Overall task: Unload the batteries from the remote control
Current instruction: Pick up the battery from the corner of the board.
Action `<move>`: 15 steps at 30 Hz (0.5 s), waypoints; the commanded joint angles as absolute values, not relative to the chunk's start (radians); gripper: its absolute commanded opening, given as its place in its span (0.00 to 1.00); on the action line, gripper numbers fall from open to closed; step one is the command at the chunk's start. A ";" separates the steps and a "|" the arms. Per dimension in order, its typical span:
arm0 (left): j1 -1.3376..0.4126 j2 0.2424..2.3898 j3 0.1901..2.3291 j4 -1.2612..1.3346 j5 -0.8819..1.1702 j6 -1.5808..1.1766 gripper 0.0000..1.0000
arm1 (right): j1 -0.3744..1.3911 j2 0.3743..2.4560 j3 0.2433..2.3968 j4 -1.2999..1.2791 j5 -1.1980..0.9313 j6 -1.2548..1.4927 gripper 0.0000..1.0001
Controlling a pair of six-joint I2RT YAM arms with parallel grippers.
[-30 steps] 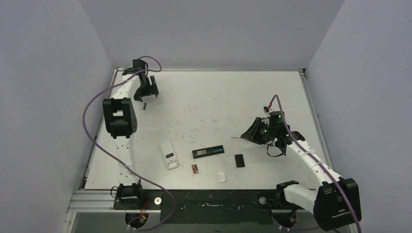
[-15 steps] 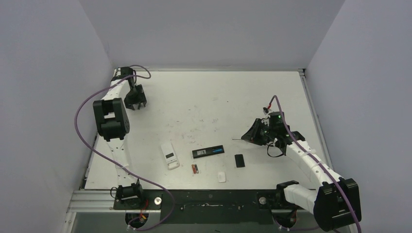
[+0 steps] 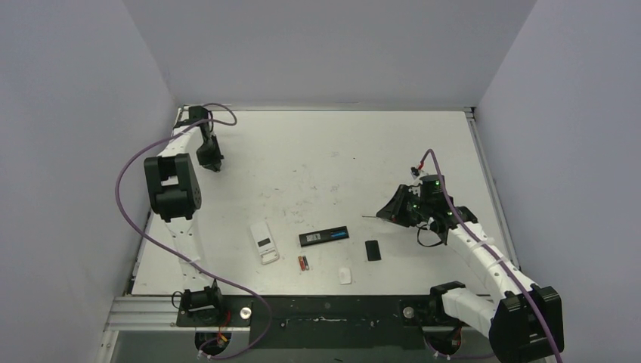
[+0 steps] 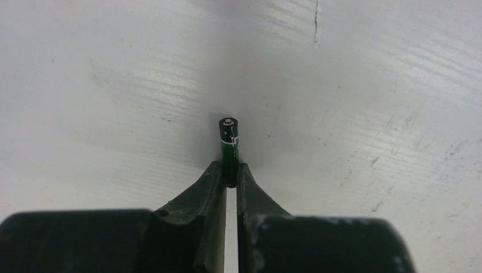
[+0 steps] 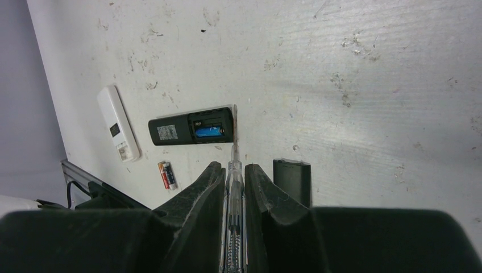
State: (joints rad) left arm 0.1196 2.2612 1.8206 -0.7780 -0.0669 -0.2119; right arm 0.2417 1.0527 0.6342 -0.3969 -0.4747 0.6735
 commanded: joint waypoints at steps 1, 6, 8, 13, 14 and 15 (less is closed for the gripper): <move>0.101 2.183 1.769 -0.766 -0.020 -0.209 0.00 | 0.237 1.020 0.655 -0.386 -0.457 0.669 0.05; 0.014 2.042 1.615 -0.766 0.051 -0.245 0.00 | 0.237 1.017 0.647 -0.375 -0.465 0.673 0.05; -0.083 1.936 1.517 -0.757 0.069 -0.257 0.00 | 0.236 1.018 0.647 -0.374 -0.470 0.673 0.05; -0.292 1.777 1.312 -0.752 0.028 -0.358 0.00 | 0.239 1.014 0.632 -0.367 -0.483 0.672 0.05; -0.320 1.755 1.274 -0.733 0.060 -0.364 0.00 | 0.238 1.013 0.629 -0.366 -0.485 0.672 0.05; -0.345 1.739 1.248 -0.739 0.051 -0.397 0.00 | 0.239 1.011 0.624 -0.363 -0.492 0.673 0.05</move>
